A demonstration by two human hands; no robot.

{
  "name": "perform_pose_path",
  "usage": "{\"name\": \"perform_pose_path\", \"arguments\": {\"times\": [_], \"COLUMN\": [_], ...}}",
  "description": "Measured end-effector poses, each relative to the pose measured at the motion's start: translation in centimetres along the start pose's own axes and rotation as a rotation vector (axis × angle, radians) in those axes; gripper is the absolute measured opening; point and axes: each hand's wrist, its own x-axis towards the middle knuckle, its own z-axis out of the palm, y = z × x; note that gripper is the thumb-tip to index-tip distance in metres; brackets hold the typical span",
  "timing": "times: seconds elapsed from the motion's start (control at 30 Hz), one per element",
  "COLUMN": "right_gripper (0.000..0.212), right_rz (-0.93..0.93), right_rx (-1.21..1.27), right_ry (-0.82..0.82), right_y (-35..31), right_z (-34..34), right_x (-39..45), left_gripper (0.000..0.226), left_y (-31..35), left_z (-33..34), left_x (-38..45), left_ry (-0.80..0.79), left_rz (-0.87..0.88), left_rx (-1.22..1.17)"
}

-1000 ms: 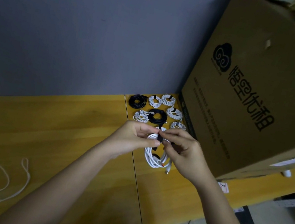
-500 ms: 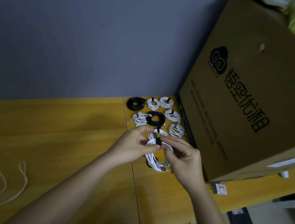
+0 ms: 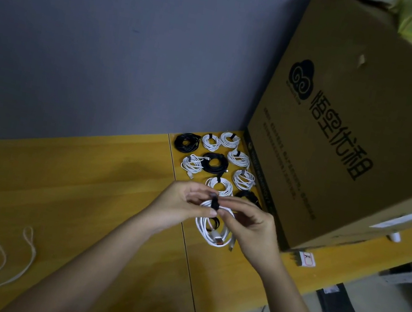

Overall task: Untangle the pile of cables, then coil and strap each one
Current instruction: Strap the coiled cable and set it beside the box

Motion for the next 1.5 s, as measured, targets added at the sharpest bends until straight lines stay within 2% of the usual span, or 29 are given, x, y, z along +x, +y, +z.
{"name": "perform_pose_path", "arguments": {"times": [0.13,0.3,0.37,0.4,0.47,0.57,0.7,0.9,1.03,1.1,1.23,1.3,1.4,1.5], "right_gripper": [0.024,0.016,0.009,0.006,0.004,0.004,0.004,0.023,0.037,0.038,0.026,0.025,0.017,0.019], "right_rz": [-0.002,0.079,0.158,0.181,0.202,0.26,0.353,0.537,0.675,0.628,0.636,0.64,0.591,0.541], "right_rx": [-0.057,-0.084,-0.014,0.005,0.009,0.01,0.012,0.011,0.165,0.158,0.153,0.098,0.058,-0.056], "right_ry": [0.021,0.028,0.044,0.055,0.077,0.104,0.097,0.08,0.062,0.117,0.299,0.335,0.424,0.444], "right_y": [0.3,1.4,2.0,2.4,3.1,4.2,6.1,9.8,12.2,13.4,15.5,16.8,17.8,18.4], "right_z": [0.3,0.5,0.7,0.7,0.8,0.7,0.4,-0.8,-0.5,0.0,1.6,1.8,0.7,-1.1], "right_x": [-0.1,-0.6,-1.1,-1.3,-1.7,-2.1,-2.6,-3.5,-2.5,-0.9,1.9,2.7,3.6,4.1], "left_gripper": [0.027,0.034,0.039,0.041,0.039,0.023,0.021,0.019,0.02,0.019,0.015,0.014,0.041,0.049], "left_y": [0.0,-0.7,-1.5,-1.9,-3.0,-4.8,-7.4,-10.5,-12.1,-12.6,-13.1,-13.5,-14.6,-15.7], "left_z": [0.4,0.6,0.9,1.1,1.5,1.9,3.2,5.3,5.7,5.2,3.7,3.1,2.4,2.6], "left_x": [-0.6,-1.1,-1.1,-1.2,-1.2,-0.2,1.6,4.3,6.3,7.4,9.0,9.6,10.2,10.6], "left_ry": [0.035,-0.01,-0.037,-0.041,-0.021,0.032,0.023,0.078,0.199,0.255,0.303,0.265,0.198,0.111], "left_rz": [0.096,0.3,0.343,0.328,0.21,-0.016,-0.172,-0.205,-0.167,-0.157,-0.248,-0.277,-0.335,-0.365], "left_rx": [0.063,0.709,0.817,0.794,0.597,0.269,0.109,0.115,0.136,0.132,0.018,0.092,0.301,0.498]}}
